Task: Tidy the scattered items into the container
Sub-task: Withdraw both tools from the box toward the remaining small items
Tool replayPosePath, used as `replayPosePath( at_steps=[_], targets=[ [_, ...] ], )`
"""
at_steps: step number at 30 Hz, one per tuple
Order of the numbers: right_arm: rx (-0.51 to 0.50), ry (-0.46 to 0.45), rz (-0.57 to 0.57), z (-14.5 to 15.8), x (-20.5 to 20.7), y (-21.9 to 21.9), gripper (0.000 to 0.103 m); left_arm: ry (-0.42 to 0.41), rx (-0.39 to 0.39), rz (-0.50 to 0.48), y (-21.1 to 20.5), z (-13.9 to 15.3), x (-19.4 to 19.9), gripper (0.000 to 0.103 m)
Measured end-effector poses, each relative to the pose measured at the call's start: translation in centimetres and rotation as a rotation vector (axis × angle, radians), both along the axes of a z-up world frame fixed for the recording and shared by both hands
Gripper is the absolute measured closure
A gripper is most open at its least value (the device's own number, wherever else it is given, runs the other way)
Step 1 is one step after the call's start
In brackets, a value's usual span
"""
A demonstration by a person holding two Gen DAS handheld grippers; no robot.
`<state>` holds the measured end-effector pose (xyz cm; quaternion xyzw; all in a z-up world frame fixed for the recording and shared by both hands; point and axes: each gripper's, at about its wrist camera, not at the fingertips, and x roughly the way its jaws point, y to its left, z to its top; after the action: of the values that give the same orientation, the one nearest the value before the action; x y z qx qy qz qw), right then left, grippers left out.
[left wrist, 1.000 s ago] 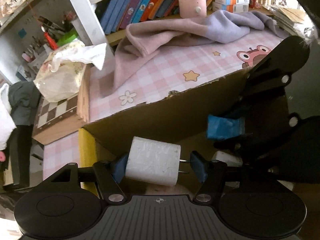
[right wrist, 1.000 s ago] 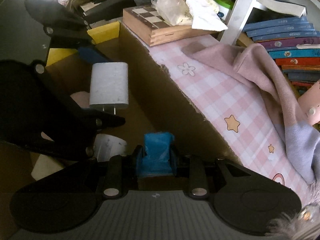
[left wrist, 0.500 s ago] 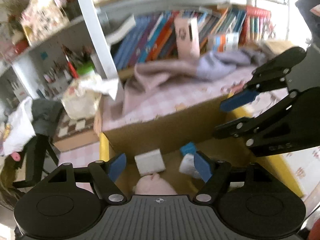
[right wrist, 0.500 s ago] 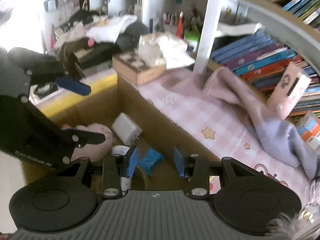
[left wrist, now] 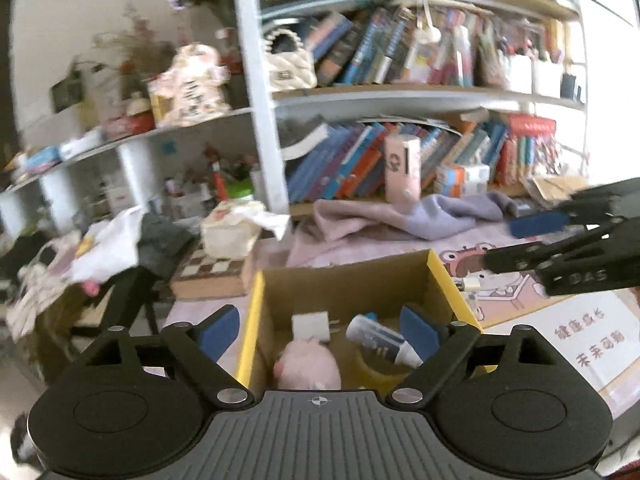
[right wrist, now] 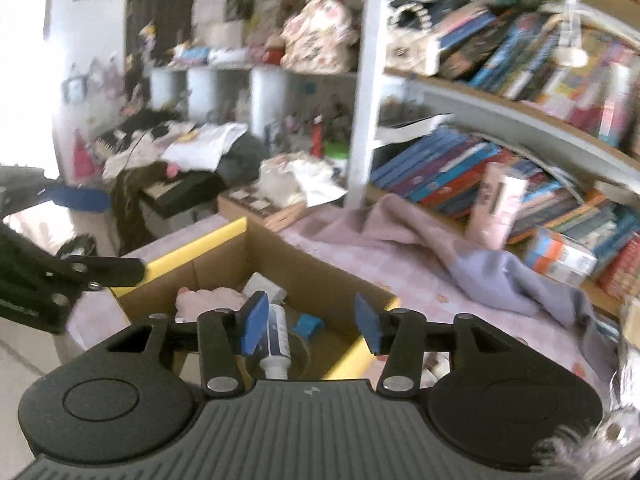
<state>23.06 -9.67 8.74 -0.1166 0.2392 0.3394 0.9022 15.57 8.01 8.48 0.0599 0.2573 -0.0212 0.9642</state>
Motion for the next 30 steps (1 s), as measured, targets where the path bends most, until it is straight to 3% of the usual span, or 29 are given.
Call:
replayPosePath(
  at_steps=[4, 10, 15, 30],
  targets=[
    [0.014, -0.027, -0.080, -0.5, -3.1, -2.5, 0.055, 0.006, -0.051, 0.057, 0.5, -0.9, -3.2, 0.013],
    [0.006, 0.015, -0.145, -2.3, -6.8, -5.0, 0.055, 0.026, -0.114, 0.124, 0.7, -2.4, -7.2, 0.013],
    [-0.006, 0.038, -0.158, -3.8, -10.2, -5.9, 0.055, 0.051, -0.165, 0.113, -0.2, -3.5, -9.5, 0.013],
    [-0.082, 0.085, -0.142, -7.1, -17.4, -5.4, 0.048, 0.102, -0.083, 0.035, -4.8, -6.6, -13.8, 0.013]
  ],
)
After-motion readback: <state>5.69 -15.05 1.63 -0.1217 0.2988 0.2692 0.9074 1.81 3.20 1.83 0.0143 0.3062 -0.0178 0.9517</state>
